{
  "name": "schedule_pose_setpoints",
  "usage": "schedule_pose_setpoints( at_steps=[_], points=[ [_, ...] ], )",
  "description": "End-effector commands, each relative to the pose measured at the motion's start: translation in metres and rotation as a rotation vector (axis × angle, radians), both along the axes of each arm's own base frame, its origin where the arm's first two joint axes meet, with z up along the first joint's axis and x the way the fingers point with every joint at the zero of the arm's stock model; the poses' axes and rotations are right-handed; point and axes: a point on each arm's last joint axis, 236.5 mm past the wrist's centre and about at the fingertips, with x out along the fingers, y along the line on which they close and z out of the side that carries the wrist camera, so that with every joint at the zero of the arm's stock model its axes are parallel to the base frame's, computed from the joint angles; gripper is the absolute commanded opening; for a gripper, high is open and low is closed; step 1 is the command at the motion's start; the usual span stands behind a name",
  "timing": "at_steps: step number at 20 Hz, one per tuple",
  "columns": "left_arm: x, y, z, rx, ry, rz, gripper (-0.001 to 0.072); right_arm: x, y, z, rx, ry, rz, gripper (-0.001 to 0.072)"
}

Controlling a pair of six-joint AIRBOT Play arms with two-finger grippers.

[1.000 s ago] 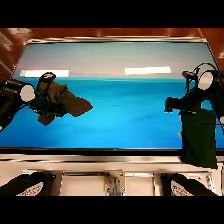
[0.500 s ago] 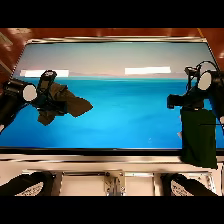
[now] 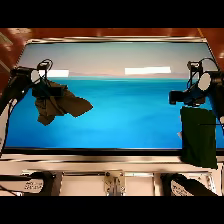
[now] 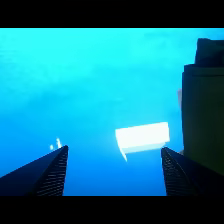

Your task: Fold the shirts.

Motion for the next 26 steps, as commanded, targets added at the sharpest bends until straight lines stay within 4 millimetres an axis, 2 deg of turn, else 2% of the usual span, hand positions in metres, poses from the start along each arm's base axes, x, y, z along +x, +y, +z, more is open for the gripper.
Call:
schedule_pose_setpoints(
  at_steps=[1, 6, 7, 8, 9, 11, 12, 14, 15, 17, 19, 20, 22, 24, 26],
  points=[
    [0.032, 0.039, -0.039, -0.045, 0.09, 0.138, 0.0712, 0.006, 0.006, 0.002, 0.023, -0.026, 0.015, 0.0697],
    [0.053, 0.037, -0.088, -0.094, 0.12, 0.164, 0.071, 0.006, 0.008, 0.002, 0.027, -0.026, 0.015, 0.0697],
    [0.054, 0.033, -0.093, -0.112, 0.121, 0.166, 0.0651, 0.006, 0.008, 0.002, 0.027, -0.026, 0.015, 0.0697],
    [0.054, 0.029, -0.094, -0.13, 0.121, 0.167, 0.0241, 0.006, 0.008, 0.002, 0.028, -0.026, 0.015, 0.0697],
    [0.055, 0.022, -0.091, -0.153, 0.118, 0.15, 0.0041, 0.006, 0.008, 0.002, 0.03, -0.026, 0.015, 0.0697],
    [0.058, 0.013, -0.07, -0.167, 0.082, 0.121, 0.0041, 0.007, 0.008, 0.002, 0.031, -0.028, 0.016, 0.0697],
    [0.061, 0.006, -0.049, -0.163, 0.042, 0.081, 0.004, 0.007, 0.007, 0.002, 0.023, -0.032, 0.016, 0.0697],
    [0.062, -0.021, 0.005, -0.152, -0.057, -0.033, 0.0041, 0.013, 0.005, 0.004, 0.016, -0.056, 0.017, 0.0697],
    [0.058, -0.041, 0.036, -0.148, -0.115, -0.1, 0.004, 0.015, 0.005, 0.005, 0.016, -0.066, 0.018, 0.0697],
    [0.041, -0.094, 0.105, -0.167, -0.243, -0.219, 0.004, 0.016, 0.006, 0.007, 0.015, -0.075, 0.027, 0.0697],
    [0.009, -0.151, 0.157, -0.214, -0.335, -0.337, 0.004, 0.01, 0.004, 0.017, -0.012, -0.081, 0.075, 0.0697],
    [-0.008, -0.18, 0.174, -0.253, -0.357, -0.385, 0.004, 0.006, -0.001, 0.027, -0.042, -0.101, 0.089, 0.0697],
    [-0.046, -0.239, 0.187, -0.326, -0.355, -0.487, 0.004, -0.005, -0.016, 0.054, -0.107, -0.152, 0.085, 0.0697],
    [-0.078, -0.295, 0.178, -0.382, -0.315, -0.571, 0.004, -0.024, -0.031, 0.081, -0.183, -0.186, 0.085, 0.0697],
    [-0.107, -0.356, 0.158, -0.468, -0.279, -0.631, 0.004, -0.048, -0.041, 0.1, -0.228, -0.186, 0.085, 0.0697]
  ],
)
